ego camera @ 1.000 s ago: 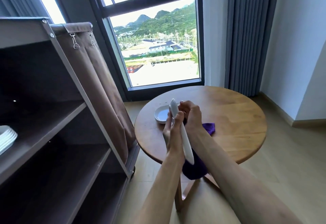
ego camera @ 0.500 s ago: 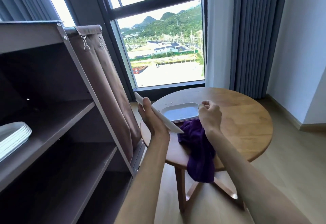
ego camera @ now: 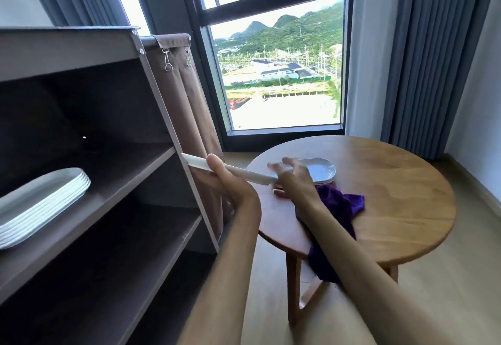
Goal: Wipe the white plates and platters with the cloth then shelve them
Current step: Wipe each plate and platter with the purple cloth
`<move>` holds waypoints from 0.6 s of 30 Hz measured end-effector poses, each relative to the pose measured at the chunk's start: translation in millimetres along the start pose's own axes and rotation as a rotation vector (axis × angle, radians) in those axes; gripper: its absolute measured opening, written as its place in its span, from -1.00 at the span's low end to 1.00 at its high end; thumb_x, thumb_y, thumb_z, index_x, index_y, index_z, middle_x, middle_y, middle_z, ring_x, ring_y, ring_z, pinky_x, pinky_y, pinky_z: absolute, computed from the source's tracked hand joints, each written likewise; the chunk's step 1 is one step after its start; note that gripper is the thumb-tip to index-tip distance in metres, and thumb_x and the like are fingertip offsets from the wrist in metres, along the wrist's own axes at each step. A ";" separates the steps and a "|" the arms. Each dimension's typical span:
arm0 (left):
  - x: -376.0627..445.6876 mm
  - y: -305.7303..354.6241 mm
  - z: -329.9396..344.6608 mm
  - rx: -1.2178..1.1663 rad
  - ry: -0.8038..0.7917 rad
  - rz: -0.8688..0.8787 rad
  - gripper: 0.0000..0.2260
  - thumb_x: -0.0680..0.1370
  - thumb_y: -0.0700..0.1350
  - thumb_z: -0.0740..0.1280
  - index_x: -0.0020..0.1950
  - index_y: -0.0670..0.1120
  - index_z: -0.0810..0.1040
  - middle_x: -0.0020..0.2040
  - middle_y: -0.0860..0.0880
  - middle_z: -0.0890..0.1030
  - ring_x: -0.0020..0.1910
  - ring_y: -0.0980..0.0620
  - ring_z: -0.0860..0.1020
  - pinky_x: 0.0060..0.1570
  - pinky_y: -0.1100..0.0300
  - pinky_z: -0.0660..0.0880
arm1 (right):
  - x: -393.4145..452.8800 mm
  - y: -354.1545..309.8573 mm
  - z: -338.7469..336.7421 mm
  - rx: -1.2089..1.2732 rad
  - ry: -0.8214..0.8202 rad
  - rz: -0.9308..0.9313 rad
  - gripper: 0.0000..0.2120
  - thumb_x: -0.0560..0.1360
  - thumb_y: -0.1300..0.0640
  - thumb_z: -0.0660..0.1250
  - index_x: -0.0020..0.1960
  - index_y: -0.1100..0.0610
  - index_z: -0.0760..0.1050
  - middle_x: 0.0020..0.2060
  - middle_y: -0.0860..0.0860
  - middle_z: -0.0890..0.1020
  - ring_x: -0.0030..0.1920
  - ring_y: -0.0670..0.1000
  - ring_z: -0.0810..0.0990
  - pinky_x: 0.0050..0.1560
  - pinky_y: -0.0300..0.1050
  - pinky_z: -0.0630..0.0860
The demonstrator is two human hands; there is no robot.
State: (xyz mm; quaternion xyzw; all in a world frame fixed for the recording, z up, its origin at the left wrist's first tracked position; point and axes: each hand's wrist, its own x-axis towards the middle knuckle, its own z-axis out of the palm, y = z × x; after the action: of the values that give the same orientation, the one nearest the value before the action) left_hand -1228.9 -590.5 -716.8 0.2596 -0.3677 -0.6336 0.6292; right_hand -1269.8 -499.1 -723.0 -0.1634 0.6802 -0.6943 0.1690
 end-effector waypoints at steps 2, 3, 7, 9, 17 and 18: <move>4.6 12.5 -9.2 0.015 -0.017 0.082 -0.26 0.52 0.28 0.23 0.63 0.01 0.14 0.38 -0.13 0.45 0.26 0.01 0.55 0.19 0.16 0.59 | -4.6 -1.5 16.7 0.250 -0.187 0.171 -0.76 0.59 0.19 0.31 0.21 0.28 0.50 0.03 0.20 0.64 -0.06 0.13 0.73 -0.20 -0.16 0.64; 9.5 17.2 -16.7 0.031 -0.035 0.137 -0.21 0.51 0.29 0.25 0.65 0.01 0.11 0.41 -0.07 0.43 0.24 0.15 0.55 0.10 0.34 0.56 | -7.7 -2.4 26.8 0.385 -0.239 0.227 -0.85 0.56 0.30 0.28 0.10 0.33 0.52 -0.08 0.22 0.66 -0.11 0.14 0.73 -0.24 -0.17 0.64; 31.2 42.4 -49.0 0.165 -0.190 0.244 -0.13 0.53 0.08 0.39 0.68 0.09 -0.09 0.57 0.15 0.17 0.24 0.59 0.37 0.09 0.61 0.36 | -2.4 -3.1 61.6 0.605 -0.122 0.286 -0.85 0.46 0.49 0.21 0.00 0.40 0.46 -0.09 0.27 0.57 -0.02 0.23 0.65 -0.18 -0.11 0.65; 43.6 61.1 -67.8 0.284 -0.231 0.259 -0.13 0.51 0.03 0.41 0.68 0.12 -0.05 0.59 0.20 0.13 0.41 0.44 0.28 0.16 0.64 0.27 | 2.9 -4.3 78.8 0.601 -0.067 0.300 -0.79 0.46 0.50 0.21 0.08 0.41 0.45 -0.01 0.29 0.55 0.02 0.26 0.64 -0.16 -0.05 0.67; 80.3 98.7 -135.5 0.439 -0.248 0.229 -0.16 0.51 -0.11 0.54 0.67 -0.02 0.14 0.57 0.02 0.36 0.49 0.14 0.36 0.47 0.25 0.32 | 6.2 -9.9 144.7 0.583 0.013 0.311 -0.82 0.48 0.40 0.30 0.03 0.25 0.60 -0.07 0.16 0.63 -0.10 0.11 0.67 -0.49 -0.21 0.55; 83.1 103.0 -143.7 0.454 -0.241 0.233 -0.11 0.48 -0.07 0.56 0.67 0.00 0.11 0.57 0.04 0.33 0.48 0.17 0.34 0.42 0.35 0.30 | 3.9 -12.2 152.6 0.599 0.011 0.298 -0.85 0.49 0.37 0.31 0.01 0.23 0.59 -0.08 0.14 0.63 -0.12 0.09 0.66 -0.50 -0.22 0.54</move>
State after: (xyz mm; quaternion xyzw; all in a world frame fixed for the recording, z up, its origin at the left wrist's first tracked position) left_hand -1058.7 -686.3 -709.5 0.2727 -0.5999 -0.4847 0.5752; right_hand -1203.6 -636.4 -707.5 -0.0013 0.4631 -0.8320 0.3055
